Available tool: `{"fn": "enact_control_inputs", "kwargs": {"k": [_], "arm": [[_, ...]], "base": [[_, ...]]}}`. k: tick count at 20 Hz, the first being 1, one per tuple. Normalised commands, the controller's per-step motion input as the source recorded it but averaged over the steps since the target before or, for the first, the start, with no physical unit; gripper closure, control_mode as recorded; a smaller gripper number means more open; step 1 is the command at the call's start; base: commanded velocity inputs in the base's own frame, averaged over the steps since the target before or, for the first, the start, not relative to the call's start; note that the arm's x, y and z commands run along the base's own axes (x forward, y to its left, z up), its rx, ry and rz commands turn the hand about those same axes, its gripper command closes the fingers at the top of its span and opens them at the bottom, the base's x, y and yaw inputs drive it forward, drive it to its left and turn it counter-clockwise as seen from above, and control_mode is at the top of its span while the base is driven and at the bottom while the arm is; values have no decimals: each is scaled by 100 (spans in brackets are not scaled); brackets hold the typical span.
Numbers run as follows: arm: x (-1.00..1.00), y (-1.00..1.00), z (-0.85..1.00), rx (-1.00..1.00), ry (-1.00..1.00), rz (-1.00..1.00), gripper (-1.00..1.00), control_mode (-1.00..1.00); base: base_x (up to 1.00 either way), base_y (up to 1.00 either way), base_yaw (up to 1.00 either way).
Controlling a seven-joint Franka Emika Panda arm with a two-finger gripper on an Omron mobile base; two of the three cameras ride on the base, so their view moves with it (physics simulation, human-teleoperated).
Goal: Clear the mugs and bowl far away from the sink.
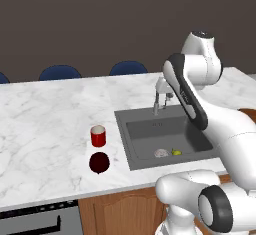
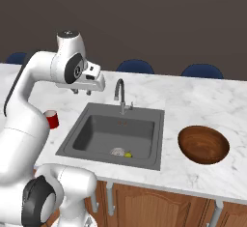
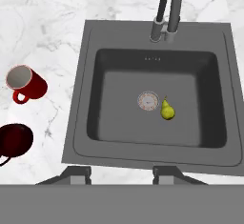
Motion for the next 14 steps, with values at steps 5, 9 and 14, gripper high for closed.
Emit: {"fn": "enact_control_inputs", "kwargs": {"k": [5,9,14], "arm": [[-23,2,0,0,-5,0,-100,-100],[-55,23,0,5,-5,0,-100,-100],[-55,49,0,0,0,0,-100,-100]], "base": [[0,0,0],[0,0,0],[0,0,0]]}}
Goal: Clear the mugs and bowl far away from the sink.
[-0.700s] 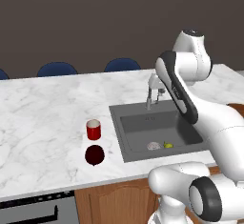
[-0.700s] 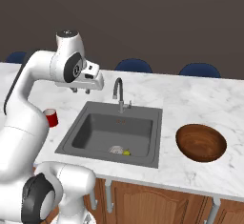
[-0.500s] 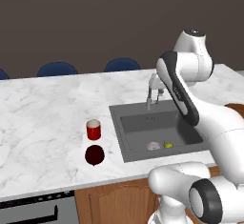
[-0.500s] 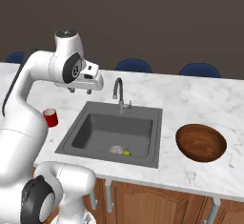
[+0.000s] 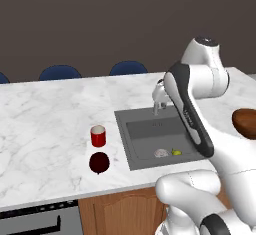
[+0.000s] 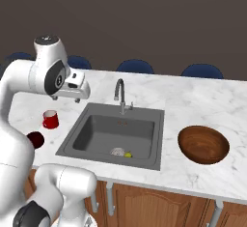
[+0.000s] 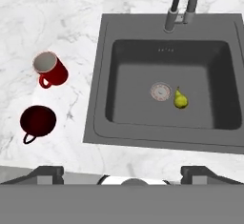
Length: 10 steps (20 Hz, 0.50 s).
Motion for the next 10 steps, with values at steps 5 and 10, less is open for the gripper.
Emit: {"fn": "enact_control_inputs", "kwargs": {"k": [5,10], "arm": [[-56,53,-1,0,0,0,-100,-100],[-48,57,-24,0,1,0,-100,-100]], "base": [[0,0,0],[0,0,0]]}}
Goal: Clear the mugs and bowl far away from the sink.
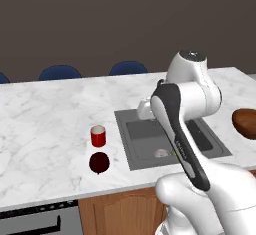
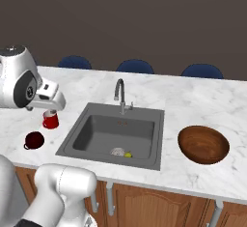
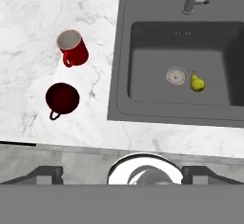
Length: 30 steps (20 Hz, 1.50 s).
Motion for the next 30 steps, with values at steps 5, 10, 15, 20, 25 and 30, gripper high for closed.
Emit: {"fn": "enact_control_inputs", "kwargs": {"k": [5,10,15,20,25,30], "arm": [[-34,54,-35,0,3,0,-100,-100],[-5,43,-36,1,7,0,-100,-100],[0,53,-36,0,9,0,-100,-100],[3,51,-25,0,14,0,-100,-100],[1,30,-33,0,15,0,-100,-100],[6,6,-23,0,14,0,-100,-100]], "base": [[0,0,0],[0,0,0],[0,0,0],[0,0,0],[0,0,0],[0,0,0]]}}
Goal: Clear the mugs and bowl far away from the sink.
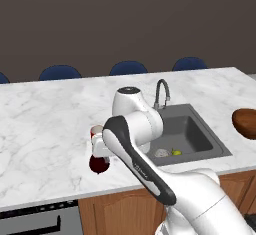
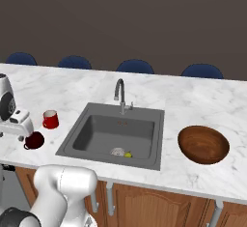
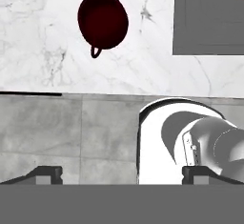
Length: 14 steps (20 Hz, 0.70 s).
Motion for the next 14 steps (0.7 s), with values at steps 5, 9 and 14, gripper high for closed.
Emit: {"fn": "enact_control_inputs", "kwargs": {"k": [5,9,14], "arm": [[6,7,-25,0,5,0,-100,-100],[0,11,-18,-1,0,0,-100,-100],[0,16,-33,-1,0,0,-100,-100]], "base": [[0,0,0],[0,0,0],[0,0,0]]}}
